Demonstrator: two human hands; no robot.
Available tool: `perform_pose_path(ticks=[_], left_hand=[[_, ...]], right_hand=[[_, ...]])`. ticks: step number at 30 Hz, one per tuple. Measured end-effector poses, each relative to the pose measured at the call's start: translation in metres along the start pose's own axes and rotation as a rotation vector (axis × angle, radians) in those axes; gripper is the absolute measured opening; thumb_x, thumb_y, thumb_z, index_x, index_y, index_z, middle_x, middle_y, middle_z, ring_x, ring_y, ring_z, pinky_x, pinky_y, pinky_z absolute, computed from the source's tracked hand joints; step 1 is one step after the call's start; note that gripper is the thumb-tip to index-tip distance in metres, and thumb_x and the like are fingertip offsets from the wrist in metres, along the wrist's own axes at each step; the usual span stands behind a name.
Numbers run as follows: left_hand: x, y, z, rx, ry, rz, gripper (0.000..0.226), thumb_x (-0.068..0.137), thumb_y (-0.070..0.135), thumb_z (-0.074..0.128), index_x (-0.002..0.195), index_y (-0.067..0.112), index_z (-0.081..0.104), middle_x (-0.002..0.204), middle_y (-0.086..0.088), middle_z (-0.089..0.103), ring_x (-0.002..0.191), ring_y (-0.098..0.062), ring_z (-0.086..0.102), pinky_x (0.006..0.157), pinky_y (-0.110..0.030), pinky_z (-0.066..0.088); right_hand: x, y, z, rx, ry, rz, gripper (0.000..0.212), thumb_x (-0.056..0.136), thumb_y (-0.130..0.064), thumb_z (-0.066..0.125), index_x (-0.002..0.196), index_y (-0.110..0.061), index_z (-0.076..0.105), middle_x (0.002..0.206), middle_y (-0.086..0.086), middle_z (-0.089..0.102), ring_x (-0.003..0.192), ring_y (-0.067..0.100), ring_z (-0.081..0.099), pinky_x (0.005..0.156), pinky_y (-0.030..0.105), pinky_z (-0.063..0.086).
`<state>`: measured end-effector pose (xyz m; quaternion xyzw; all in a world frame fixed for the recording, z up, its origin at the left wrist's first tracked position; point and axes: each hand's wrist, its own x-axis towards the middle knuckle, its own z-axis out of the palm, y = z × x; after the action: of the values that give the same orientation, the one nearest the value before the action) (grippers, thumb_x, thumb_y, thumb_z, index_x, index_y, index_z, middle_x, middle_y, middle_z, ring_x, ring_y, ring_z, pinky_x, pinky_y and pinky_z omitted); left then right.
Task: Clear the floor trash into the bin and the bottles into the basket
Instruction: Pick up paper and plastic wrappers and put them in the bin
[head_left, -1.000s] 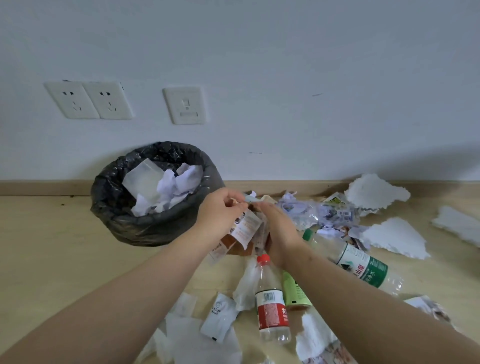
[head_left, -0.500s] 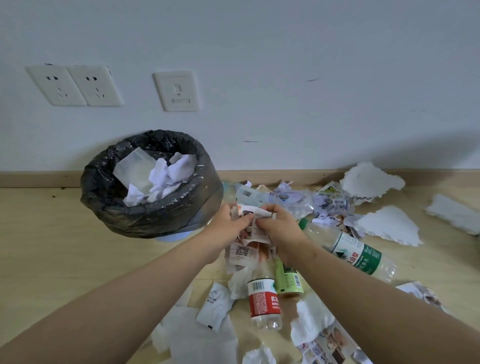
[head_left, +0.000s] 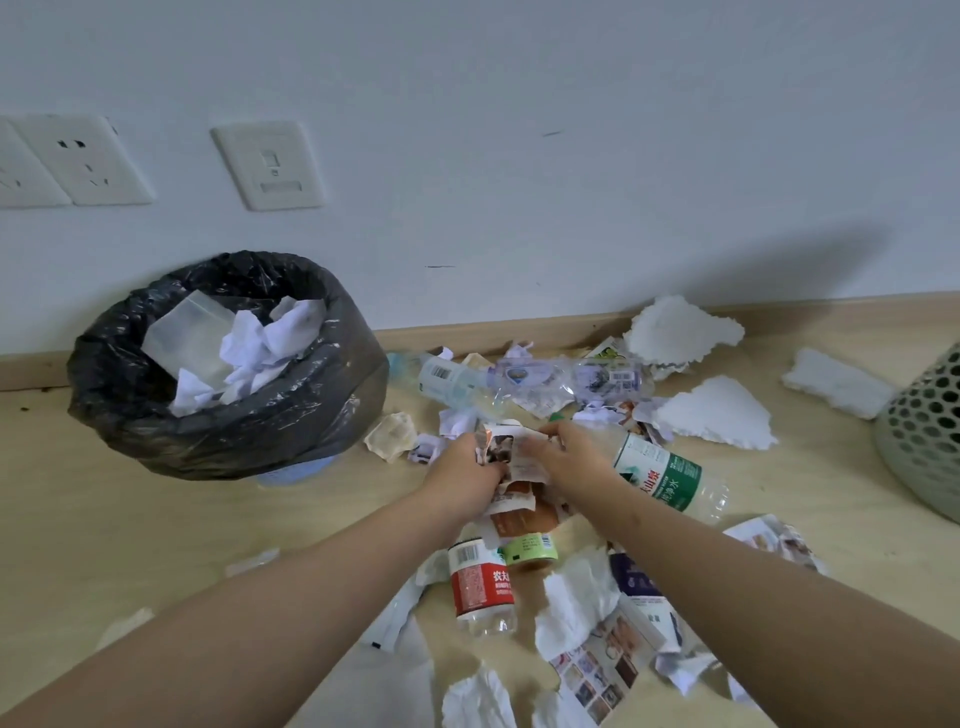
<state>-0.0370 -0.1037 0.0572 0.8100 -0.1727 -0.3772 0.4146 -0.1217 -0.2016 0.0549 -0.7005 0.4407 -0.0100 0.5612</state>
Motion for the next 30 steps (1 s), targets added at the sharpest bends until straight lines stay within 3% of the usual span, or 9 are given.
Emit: perform_pose_path(ticks=[4, 7, 9, 12, 14, 17, 21, 26, 30], left_hand=[[-0.005, -0.003, 0.027, -0.063, -0.026, -0.058, 0.017, 0.092, 0.009, 0.053, 0.104, 0.021, 0.056, 0.083, -0.003, 0.061, 0.07, -0.016, 0.058, 0.061, -0.026, 0.05], [-0.006, -0.008, 0.047, -0.078, -0.044, -0.084, 0.021, 0.093, 0.013, 0.053, 0.113, 0.021, 0.056, 0.096, -0.004, 0.064, 0.084, -0.02, 0.062, 0.067, -0.028, 0.049], [-0.01, -0.012, 0.058, -0.067, -0.059, -0.101, 0.021, 0.094, 0.015, 0.053, 0.113, 0.02, 0.058, 0.104, -0.004, 0.066, 0.092, -0.021, 0.062, 0.073, -0.028, 0.048], [-0.015, -0.021, 0.073, -0.018, -0.085, -0.119, 0.018, 0.093, 0.019, 0.054, 0.11, 0.018, 0.06, 0.107, -0.005, 0.067, 0.098, -0.022, 0.063, 0.085, -0.033, 0.051], [-0.018, -0.025, 0.078, -0.003, -0.102, -0.143, 0.017, 0.093, 0.021, 0.053, 0.109, 0.018, 0.059, 0.108, -0.005, 0.066, 0.1, -0.023, 0.062, 0.085, -0.034, 0.051], [-0.021, -0.03, 0.081, -0.002, -0.129, -0.159, 0.017, 0.094, 0.02, 0.053, 0.109, 0.017, 0.059, 0.108, -0.005, 0.066, 0.101, -0.024, 0.062, 0.088, -0.036, 0.051], [-0.023, -0.032, 0.08, -0.009, -0.156, -0.159, 0.018, 0.094, 0.016, 0.052, 0.11, 0.02, 0.06, 0.109, -0.003, 0.066, 0.102, -0.022, 0.061, 0.088, -0.031, 0.048], [-0.024, -0.034, 0.077, -0.026, -0.175, -0.184, 0.013, 0.094, 0.015, 0.053, 0.105, 0.022, 0.056, 0.1, 0.0, 0.064, 0.086, -0.013, 0.06, 0.069, -0.023, 0.046], [-0.023, -0.035, 0.072, 0.032, -0.186, -0.189, 0.014, 0.094, 0.016, 0.053, 0.107, 0.02, 0.056, 0.104, -0.003, 0.064, 0.095, -0.018, 0.06, 0.076, -0.025, 0.045]], right_hand=[[-0.002, 0.03, -0.032, 0.024, 0.091, 0.052, 0.034, 0.1, -0.037, 0.037, 0.119, -0.012, 0.05, 0.097, 0.006, 0.058, 0.083, 0.018, 0.056, 0.066, 0.028, 0.046], [-0.001, 0.067, -0.056, -0.103, 0.19, 0.122, 0.025, 0.098, -0.033, 0.043, 0.108, -0.013, 0.055, 0.082, 0.003, 0.061, 0.064, 0.016, 0.053, 0.062, 0.029, 0.045], [-0.004, 0.094, -0.072, -0.263, 0.262, 0.157, 0.02, 0.097, -0.027, 0.044, 0.106, -0.014, 0.056, 0.086, 0.001, 0.061, 0.063, 0.014, 0.051, 0.058, 0.026, 0.043], [-0.016, 0.127, -0.096, -0.479, 0.361, 0.243, 0.029, 0.093, -0.019, 0.044, 0.12, -0.018, 0.054, 0.124, 0.008, 0.052, 0.1, 0.024, 0.055, 0.083, 0.031, 0.046], [-0.024, 0.144, -0.106, -0.599, 0.36, 0.334, 0.039, 0.093, -0.023, 0.043, 0.131, -0.027, 0.047, 0.146, 0.008, 0.033, 0.129, 0.03, 0.037, 0.103, 0.037, 0.034], [-0.031, 0.171, -0.108, -0.657, 0.242, 0.44, 0.047, 0.093, -0.032, 0.042, 0.139, -0.038, 0.033, 0.157, 0.003, 0.008, 0.138, 0.031, 0.022, 0.109, 0.04, 0.026], [-0.028, 0.197, -0.111, -0.685, 0.116, 0.461, 0.055, 0.088, -0.04, 0.044, 0.14, -0.04, 0.028, 0.149, 0.005, 0.028, 0.126, 0.032, 0.04, 0.105, 0.042, 0.036], [-0.021, 0.189, -0.083, -0.89, -0.051, 0.178, 0.045, 0.09, -0.028, 0.043, 0.134, -0.033, 0.043, 0.148, -0.003, 0.033, 0.129, 0.024, 0.038, 0.105, 0.043, 0.038], [-0.022, 0.165, -0.049, -1.142, -0.281, -0.04, 0.036, 0.096, -0.022, 0.043, 0.13, -0.021, 0.053, 0.14, 0.001, 0.04, 0.135, 0.025, 0.026, 0.103, 0.044, 0.033]])
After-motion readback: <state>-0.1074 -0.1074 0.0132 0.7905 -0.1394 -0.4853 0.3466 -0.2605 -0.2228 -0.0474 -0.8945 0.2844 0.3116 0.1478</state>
